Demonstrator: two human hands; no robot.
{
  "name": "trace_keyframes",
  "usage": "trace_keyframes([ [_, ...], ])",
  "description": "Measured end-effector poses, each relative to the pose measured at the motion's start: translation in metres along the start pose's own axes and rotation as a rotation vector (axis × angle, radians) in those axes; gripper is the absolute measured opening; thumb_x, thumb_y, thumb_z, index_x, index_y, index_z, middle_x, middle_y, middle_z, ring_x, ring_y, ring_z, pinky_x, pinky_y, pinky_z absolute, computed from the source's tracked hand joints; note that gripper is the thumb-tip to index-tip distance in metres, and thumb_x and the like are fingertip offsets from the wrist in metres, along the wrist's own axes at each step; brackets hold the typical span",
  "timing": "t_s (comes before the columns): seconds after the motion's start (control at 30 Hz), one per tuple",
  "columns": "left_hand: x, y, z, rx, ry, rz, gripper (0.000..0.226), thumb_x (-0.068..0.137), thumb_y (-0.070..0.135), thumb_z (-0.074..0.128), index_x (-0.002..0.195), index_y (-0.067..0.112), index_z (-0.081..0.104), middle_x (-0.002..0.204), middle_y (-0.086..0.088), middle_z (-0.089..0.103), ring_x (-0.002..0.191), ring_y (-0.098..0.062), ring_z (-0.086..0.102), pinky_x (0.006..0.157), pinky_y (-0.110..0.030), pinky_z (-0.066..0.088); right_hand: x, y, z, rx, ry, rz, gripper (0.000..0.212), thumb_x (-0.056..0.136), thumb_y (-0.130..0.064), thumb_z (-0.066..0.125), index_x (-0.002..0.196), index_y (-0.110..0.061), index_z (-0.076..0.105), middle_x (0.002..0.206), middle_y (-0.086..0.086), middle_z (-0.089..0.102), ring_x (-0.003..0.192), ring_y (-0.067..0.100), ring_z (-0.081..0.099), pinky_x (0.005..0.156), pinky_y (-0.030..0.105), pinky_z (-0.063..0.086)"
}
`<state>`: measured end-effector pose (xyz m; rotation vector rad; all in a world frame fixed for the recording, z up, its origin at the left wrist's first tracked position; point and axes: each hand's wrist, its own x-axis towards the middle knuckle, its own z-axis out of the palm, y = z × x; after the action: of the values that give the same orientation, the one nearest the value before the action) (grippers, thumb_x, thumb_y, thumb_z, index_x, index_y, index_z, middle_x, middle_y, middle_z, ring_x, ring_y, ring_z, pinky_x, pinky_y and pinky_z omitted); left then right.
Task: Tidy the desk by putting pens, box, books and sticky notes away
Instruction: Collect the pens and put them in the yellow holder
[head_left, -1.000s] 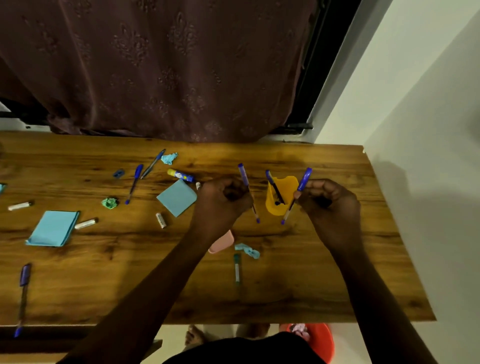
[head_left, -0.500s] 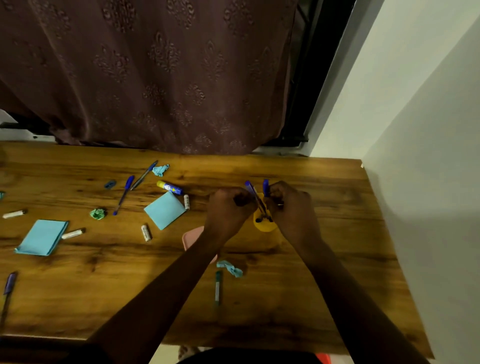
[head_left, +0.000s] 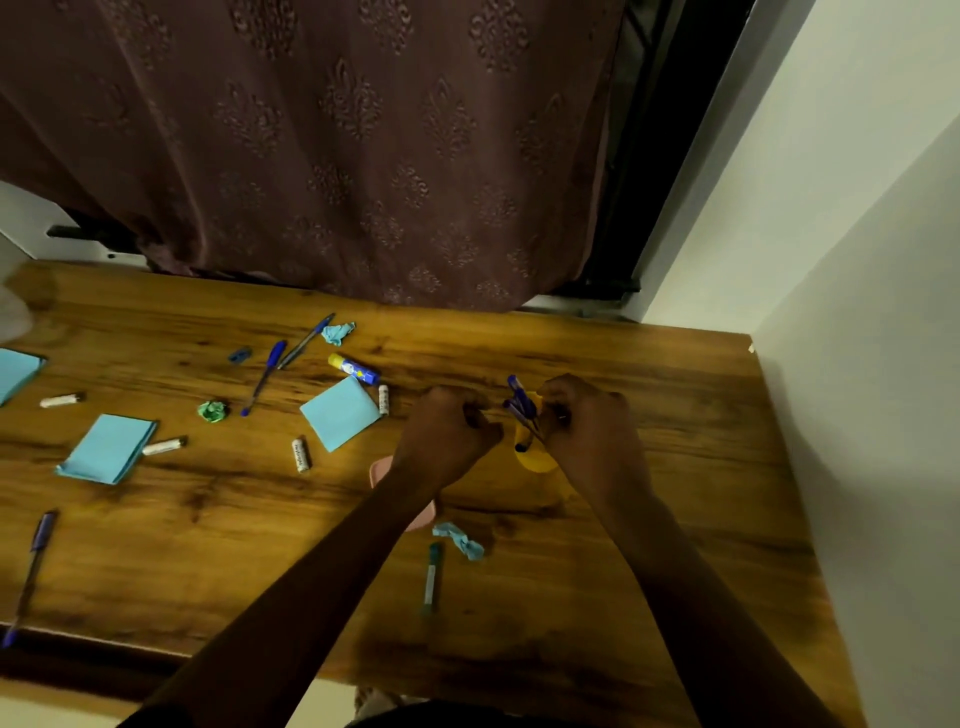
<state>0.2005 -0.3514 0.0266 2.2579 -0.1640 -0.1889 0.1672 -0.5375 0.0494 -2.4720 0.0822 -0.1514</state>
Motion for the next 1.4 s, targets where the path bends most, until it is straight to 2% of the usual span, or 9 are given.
trace_keyframes([
  [0.2,-0.02,-0.036,-0.04,0.078,0.164,-0.121,0.019,0.078,0.021,0.083,0.096,0.016,0.079,0.081,0.011,0.068,0.067,0.008,0.055,0.061,0.002,0.038,-0.002,-0.04,0.008,0.136,0.103,-0.147,0.019,0.095,-0.023,0.067,0.113,-0.019,0.074,0.105,-0.007,0.077,0.091,0.005,0.072,0.081,0.028,0.06],
  [0.37,-0.039,-0.081,-0.078,0.024,0.225,-0.244,0.026,0.079,0.022,0.084,0.104,0.02,0.077,0.103,0.003,0.077,0.087,-0.006,0.071,0.08,-0.026,0.058,0.001,-0.082,0.045,0.187,0.049,-0.196,0.02,0.096,-0.027,0.067,0.112,-0.019,0.075,0.104,-0.006,0.077,0.093,0.006,0.071,0.082,0.028,0.06],
  [0.5,-0.044,-0.113,-0.113,-0.074,0.293,-0.37,0.022,0.08,0.024,0.084,0.101,0.021,0.079,0.097,-0.001,0.077,0.084,-0.011,0.074,0.08,-0.037,0.063,0.008,-0.113,0.076,0.239,-0.053,-0.125,0.02,0.095,-0.029,0.069,0.112,-0.021,0.075,0.105,-0.008,0.077,0.093,0.004,0.069,0.083,0.026,0.06],
  [0.63,-0.042,-0.141,-0.153,0.033,0.326,-0.304,0.018,0.084,0.017,0.079,0.101,0.014,0.078,0.099,-0.001,0.077,0.088,-0.002,0.067,0.067,-0.007,0.05,0.02,-0.139,0.107,0.337,-0.129,-0.06,0.018,0.093,-0.026,0.072,0.109,-0.019,0.076,0.103,-0.005,0.077,0.094,0.006,0.072,0.076,0.022,0.061],
  [0.7,-0.032,-0.156,-0.17,0.08,0.32,-0.311,0.021,0.083,0.017,0.079,0.104,0.013,0.079,0.103,-0.002,0.077,0.091,-0.007,0.069,0.074,-0.013,0.053,0.026,-0.15,0.123,0.303,-0.162,-0.065,0.02,0.094,-0.024,0.071,0.112,-0.016,0.075,0.109,-0.001,0.076,0.101,0.01,0.072,0.071,0.01,0.056],
  [0.77,-0.016,-0.174,-0.185,0.143,0.29,-0.319,0.023,0.084,0.02,0.078,0.105,0.014,0.078,0.101,-0.002,0.077,0.09,-0.013,0.071,0.08,-0.027,0.057,0.033,-0.162,0.141,0.254,-0.201,-0.085,0.022,0.095,-0.024,0.069,0.116,-0.016,0.073,0.115,0.002,0.075,0.106,0.014,0.072,0.073,0.015,0.058],
  [0.97,0.047,-0.212,-0.218,0.353,0.199,-0.276,0.014,0.082,0.023,0.074,0.086,0.01,0.071,0.082,-0.011,0.073,0.078,-0.03,0.07,0.063,-0.028,0.046,0.076,-0.184,0.191,0.005,-0.255,-0.274,0.024,0.096,-0.024,0.067,0.119,-0.017,0.073,0.118,0.001,0.075,0.106,0.016,0.071,0.081,0.021,0.054],
  [1.2,0.082,-0.233,-0.219,0.31,0.096,-0.383,0.026,0.079,0.028,0.081,0.09,0.011,0.065,0.073,-0.002,0.065,0.06,-0.017,0.065,0.049,-0.031,0.05,0.133,-0.197,0.249,-0.19,-0.316,-0.407,0.026,0.09,-0.015,0.069,0.115,-0.019,0.075,0.107,0.008,0.076,0.102,0.028,0.07,0.082,0.038,0.059],
  [1.4,0.094,-0.245,-0.218,0.361,0.059,-0.391,0.024,0.079,0.023,0.08,0.09,0.007,0.067,0.083,-0.011,0.072,0.08,-0.028,0.072,0.061,-0.033,0.056,0.176,-0.212,0.287,-0.494,-0.421,-0.532,0.03,0.098,-0.014,0.056,0.126,-0.017,0.067,0.13,0.011,0.065,0.122,0.03,0.061,0.105,0.044,0.049],
])
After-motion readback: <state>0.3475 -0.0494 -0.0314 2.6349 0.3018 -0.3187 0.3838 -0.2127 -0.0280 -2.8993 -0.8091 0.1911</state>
